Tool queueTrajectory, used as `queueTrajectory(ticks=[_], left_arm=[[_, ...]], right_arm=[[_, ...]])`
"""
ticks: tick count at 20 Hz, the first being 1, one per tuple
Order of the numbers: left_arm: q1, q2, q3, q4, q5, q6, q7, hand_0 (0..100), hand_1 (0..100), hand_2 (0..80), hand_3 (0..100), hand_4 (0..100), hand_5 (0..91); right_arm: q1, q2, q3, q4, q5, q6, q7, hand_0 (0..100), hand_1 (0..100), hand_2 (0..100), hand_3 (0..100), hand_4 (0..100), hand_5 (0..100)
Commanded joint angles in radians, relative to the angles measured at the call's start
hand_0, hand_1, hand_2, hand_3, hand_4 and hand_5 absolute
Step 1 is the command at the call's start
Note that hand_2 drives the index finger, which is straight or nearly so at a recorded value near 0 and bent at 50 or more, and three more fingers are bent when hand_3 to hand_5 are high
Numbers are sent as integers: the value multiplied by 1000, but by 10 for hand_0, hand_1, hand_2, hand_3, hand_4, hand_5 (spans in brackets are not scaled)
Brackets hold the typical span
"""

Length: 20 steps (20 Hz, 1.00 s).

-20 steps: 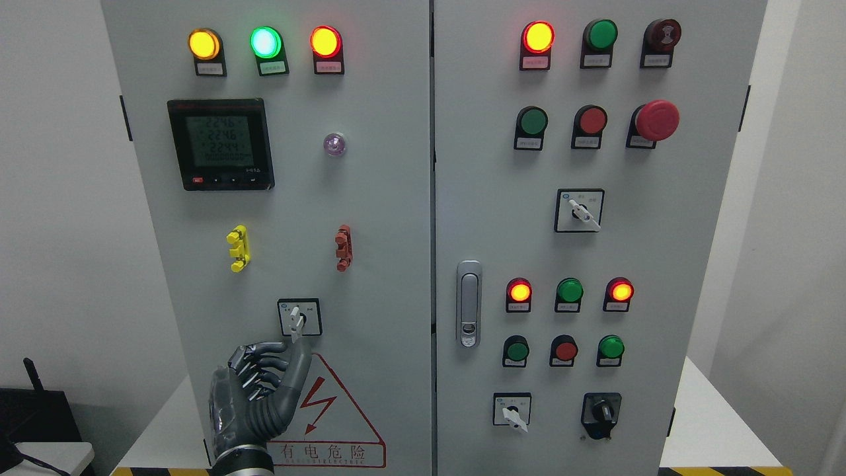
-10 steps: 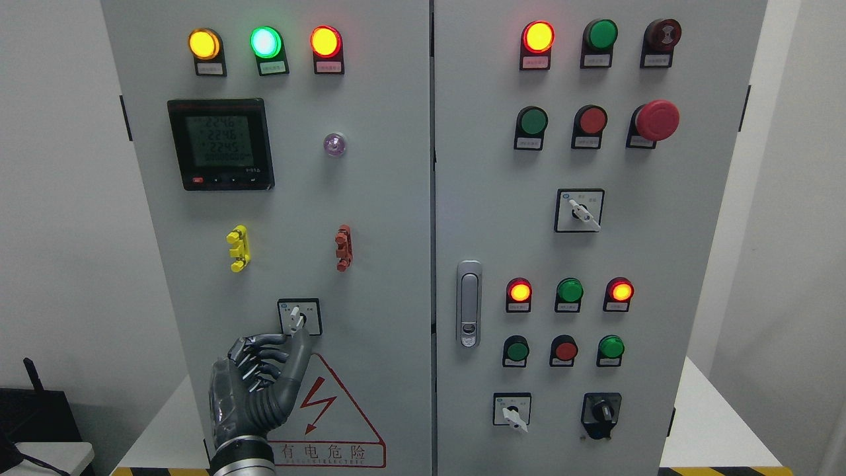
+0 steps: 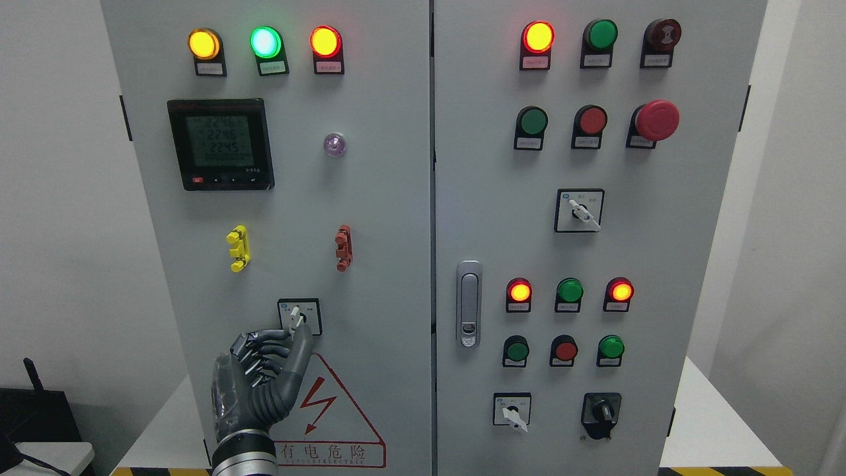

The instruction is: Turn on light switch 1

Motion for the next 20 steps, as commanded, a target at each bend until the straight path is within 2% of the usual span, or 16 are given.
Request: queueTrajectory(ticks=[1, 4, 20], left_arm=[[-5, 0, -5, 3, 1, 8, 0, 164, 588, 496, 704, 814, 777], [-19, 0, -5, 3, 1, 43, -1, 171, 584, 499, 702, 814, 776], [-28, 0, -16, 3, -5, 46, -1, 199, 555, 508, 700, 813, 765]], right_arm=[[0, 0, 0, 0, -17, 0, 0, 120, 389, 0, 0, 0, 0], [0, 0, 0, 0, -18, 0, 0, 120, 389, 0, 0, 0, 0], [0, 0, 0, 0, -18, 0, 0, 120, 389, 0, 0, 0, 0]])
